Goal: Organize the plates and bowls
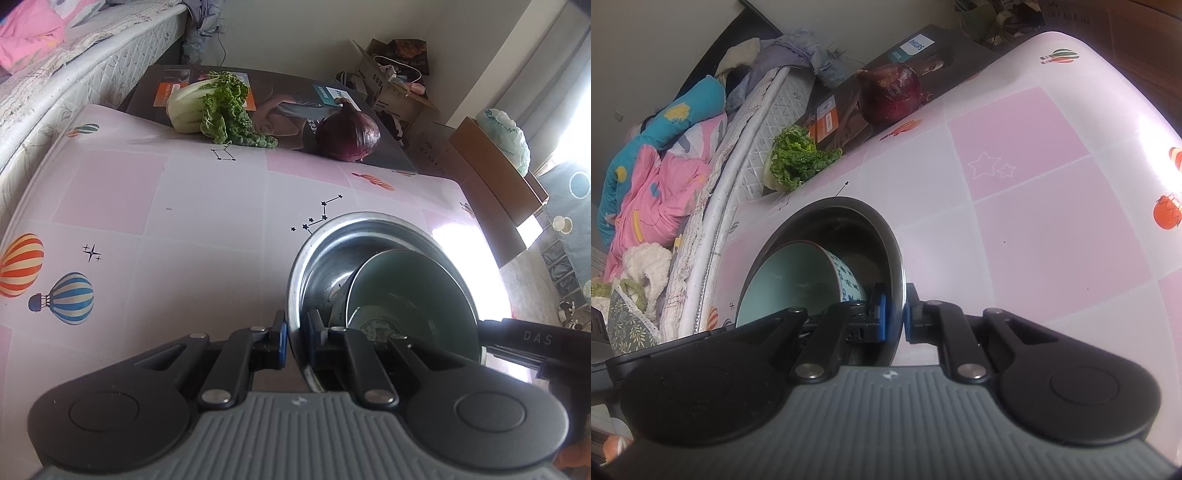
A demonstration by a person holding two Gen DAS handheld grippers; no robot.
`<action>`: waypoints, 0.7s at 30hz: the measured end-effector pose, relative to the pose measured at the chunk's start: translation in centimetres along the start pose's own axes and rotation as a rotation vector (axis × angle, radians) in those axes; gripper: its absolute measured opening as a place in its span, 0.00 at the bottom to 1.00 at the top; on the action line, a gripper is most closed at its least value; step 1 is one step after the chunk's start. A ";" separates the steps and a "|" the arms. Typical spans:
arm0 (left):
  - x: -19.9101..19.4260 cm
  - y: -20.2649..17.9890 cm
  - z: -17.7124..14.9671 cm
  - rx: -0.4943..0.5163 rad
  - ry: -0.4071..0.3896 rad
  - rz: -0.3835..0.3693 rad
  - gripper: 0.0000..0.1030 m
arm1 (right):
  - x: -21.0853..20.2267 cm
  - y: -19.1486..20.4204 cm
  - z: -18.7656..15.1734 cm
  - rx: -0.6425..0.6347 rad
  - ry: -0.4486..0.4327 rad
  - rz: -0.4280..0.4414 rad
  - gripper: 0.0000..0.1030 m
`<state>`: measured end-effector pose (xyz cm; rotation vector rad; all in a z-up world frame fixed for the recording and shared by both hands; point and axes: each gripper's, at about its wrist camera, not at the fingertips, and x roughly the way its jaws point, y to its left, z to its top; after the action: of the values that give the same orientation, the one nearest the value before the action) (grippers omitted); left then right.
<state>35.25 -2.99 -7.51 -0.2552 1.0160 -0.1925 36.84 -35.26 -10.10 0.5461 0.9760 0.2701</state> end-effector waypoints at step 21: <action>-10.4 0.2 -5.1 -0.007 -0.079 -0.065 0.10 | -9.7 4.3 -6.8 -0.040 -0.046 0.035 0.10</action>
<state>25.57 -0.51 -1.66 -0.3001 0.9305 -0.2357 25.98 -33.93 -3.81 0.5309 0.9150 0.3065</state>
